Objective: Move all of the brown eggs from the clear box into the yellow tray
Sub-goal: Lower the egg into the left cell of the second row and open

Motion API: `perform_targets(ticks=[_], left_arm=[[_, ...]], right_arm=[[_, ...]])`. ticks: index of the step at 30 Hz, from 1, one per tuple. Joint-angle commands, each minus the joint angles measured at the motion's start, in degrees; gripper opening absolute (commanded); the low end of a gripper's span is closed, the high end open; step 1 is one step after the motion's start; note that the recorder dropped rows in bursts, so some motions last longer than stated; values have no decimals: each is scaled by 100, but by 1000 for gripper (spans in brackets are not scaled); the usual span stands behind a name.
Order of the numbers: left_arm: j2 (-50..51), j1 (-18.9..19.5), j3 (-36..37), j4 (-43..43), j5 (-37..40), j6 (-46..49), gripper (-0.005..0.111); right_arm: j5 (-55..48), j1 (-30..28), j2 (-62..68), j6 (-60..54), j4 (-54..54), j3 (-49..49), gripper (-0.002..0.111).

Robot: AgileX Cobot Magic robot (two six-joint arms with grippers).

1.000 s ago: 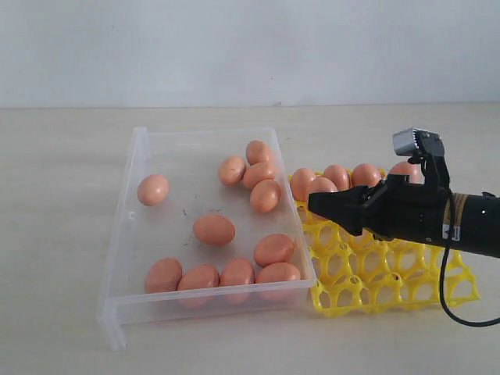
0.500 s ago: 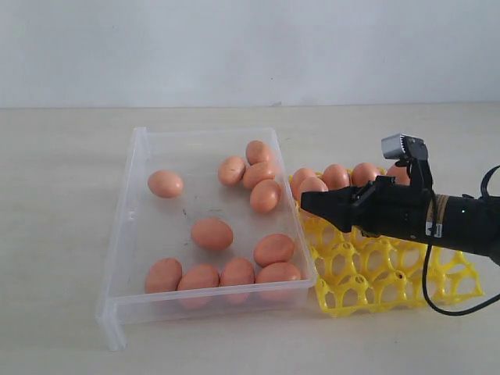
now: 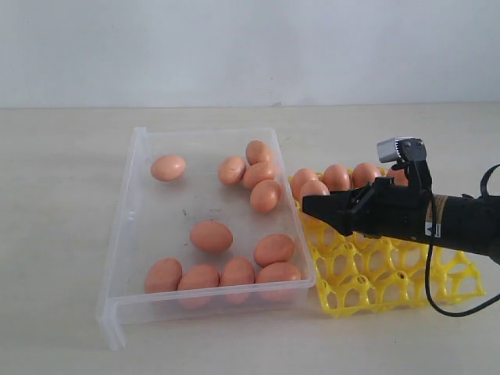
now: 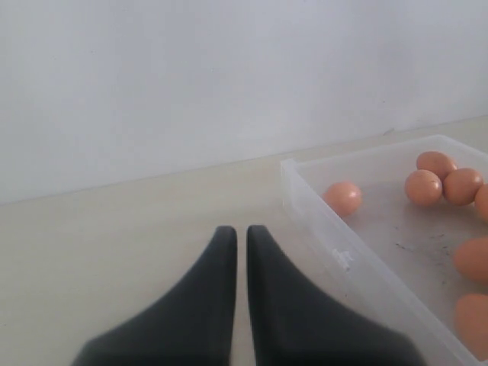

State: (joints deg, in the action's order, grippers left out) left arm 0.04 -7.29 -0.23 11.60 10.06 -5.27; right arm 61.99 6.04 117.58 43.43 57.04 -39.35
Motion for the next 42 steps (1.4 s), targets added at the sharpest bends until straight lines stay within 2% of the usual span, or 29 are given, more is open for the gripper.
perform_targets(ticks=[1, 6, 14, 22, 27, 34, 35, 37, 38, 39, 40, 42], left_arm=[[-4, -33, 23, -13, -18, -29, 4], [-4, -33, 23, -13, -18, -29, 4], [-4, -33, 23, -13, -18, -29, 4], [-4, -33, 23, -13, -18, -29, 4], [-4, -33, 23, -13, -18, -29, 4], [-4, -33, 23, -13, -18, -29, 4], [-4, -33, 23, -13, -18, -29, 4], [-4, -33, 23, -13, -18, -29, 4], [-4, -33, 23, -13, -18, -29, 4], [-4, -33, 23, -13, -18, -29, 4], [-4, -33, 23, -13, -18, -29, 4], [-4, -33, 23, -13, -18, -29, 4]], right_arm=[[-101, -20, 29, -154, 46, -120, 0], [-401, -20, 29, -4, 641, -430, 0], [-752, -20, 29, -65, 737, -615, 0], [-855, -10, 29, 137, 1538, -670, 0], [-1508, -10, 29, 204, 1422, -670, 0], [-1414, -10, 29, 255, 1433, -670, 1], [-1404, -10, 29, 255, 1433, -670, 2], [-1404, -10, 29, 266, 1433, -670, 18], [-1443, -10, 29, 322, 1433, -670, 36], [-1478, -10, 29, 333, 1421, -670, 43], [-1599, -10, 29, 445, 1390, -670, 57], [-1729, -10, 29, 445, 1280, -670, 59]])
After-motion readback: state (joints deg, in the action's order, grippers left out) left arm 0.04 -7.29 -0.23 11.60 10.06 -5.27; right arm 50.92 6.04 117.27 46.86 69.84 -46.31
